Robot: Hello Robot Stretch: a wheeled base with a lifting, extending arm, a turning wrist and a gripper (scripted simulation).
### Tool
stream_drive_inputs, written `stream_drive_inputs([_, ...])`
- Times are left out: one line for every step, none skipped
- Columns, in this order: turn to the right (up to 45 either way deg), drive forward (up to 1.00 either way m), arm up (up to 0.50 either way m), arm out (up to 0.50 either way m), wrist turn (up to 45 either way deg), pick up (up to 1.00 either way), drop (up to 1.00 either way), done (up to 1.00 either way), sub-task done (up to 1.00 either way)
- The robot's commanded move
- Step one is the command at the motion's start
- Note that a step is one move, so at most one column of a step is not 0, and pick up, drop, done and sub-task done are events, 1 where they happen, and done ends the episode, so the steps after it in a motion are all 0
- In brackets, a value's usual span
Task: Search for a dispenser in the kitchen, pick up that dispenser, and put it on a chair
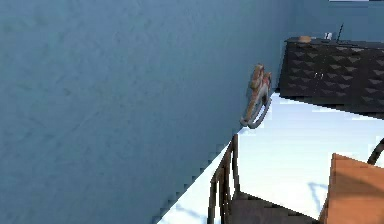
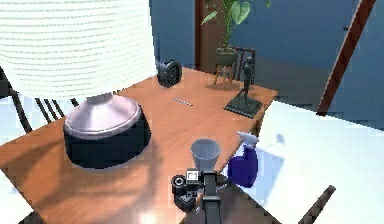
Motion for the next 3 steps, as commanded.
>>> stream_drive_inputs([0.0,0.00,0.00,0.00,0.0,0.00,1.00,0.00,0.00])
stream_drive_inputs([0.0,0.00,0.10,0.00,0.0,0.00,0.00,0.00,0.00])
stream_drive_inputs([0.0,0.00,0.00,-0.08,0.0,0.00,0.00,0.00,0.00])
